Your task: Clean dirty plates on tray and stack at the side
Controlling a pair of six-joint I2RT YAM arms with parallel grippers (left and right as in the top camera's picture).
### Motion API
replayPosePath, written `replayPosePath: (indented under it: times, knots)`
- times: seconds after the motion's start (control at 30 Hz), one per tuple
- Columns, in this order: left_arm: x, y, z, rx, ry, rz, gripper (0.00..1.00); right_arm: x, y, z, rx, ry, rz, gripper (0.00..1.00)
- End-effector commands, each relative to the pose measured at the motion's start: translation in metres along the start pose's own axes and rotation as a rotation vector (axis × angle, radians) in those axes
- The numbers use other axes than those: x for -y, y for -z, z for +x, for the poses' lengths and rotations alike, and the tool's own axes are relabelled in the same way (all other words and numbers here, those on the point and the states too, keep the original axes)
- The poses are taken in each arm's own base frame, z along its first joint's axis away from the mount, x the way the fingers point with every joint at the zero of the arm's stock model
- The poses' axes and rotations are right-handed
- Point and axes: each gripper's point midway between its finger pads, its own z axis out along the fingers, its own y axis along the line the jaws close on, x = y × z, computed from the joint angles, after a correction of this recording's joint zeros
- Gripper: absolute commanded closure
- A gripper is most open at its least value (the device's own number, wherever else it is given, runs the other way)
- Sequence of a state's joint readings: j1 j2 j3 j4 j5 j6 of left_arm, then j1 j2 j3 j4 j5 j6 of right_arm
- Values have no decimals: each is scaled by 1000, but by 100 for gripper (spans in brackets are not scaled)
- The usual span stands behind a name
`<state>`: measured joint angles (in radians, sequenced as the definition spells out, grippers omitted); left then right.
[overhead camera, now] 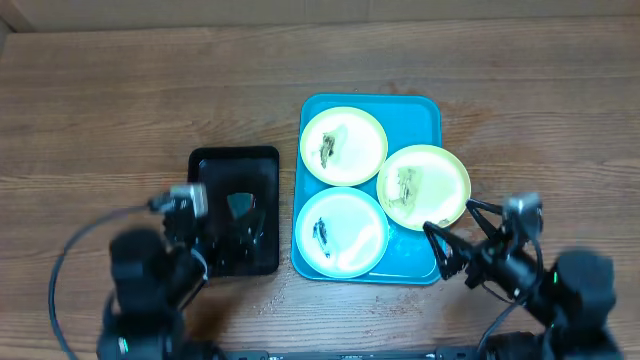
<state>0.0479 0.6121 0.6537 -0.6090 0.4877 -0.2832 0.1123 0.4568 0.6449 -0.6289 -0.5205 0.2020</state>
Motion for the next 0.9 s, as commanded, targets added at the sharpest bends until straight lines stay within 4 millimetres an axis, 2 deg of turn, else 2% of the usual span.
replayPosePath:
  times: [0.0, 0.1, 0.2, 0.3, 0.4, 0.5, 0.57, 0.67, 0.77, 0.87]
  knots:
    - [13, -8, -20, -140, 58, 32, 0, 0, -9, -17, -124, -74, 34, 0]
    - [14, -11, -29, -264, 116, -1, 0, 5, -23, -18, -251, -169, 53, 0]
    - [17, -12, -39, -346, 132, -13, 0, -3, -40, -17, -337, -218, -35, 0]
    - [24, -12, -49, -390, 161, 2, 0, 14, -58, -2, -421, -281, -4, 0]
    - [35, -12, -52, -411, 180, 58, 0, 27, -68, 27, -552, -362, 37, 0]
    - [35, -13, -50, -418, 185, 61, 0, 36, -75, 66, -704, -343, 83, 0]
    - [35, -13, -50, -418, 172, 64, 0, 44, -76, 99, -823, -302, 174, 4]
    - [35, -12, -49, -423, 146, 68, 0, 42, -82, 134, -912, -265, 228, 11]
    - [35, -12, -48, -425, 146, 66, 0, 40, -91, 157, -936, -237, 261, 11]
    - [33, -12, -47, -430, 149, 59, 0, 44, -99, 166, -927, -214, 304, 6]
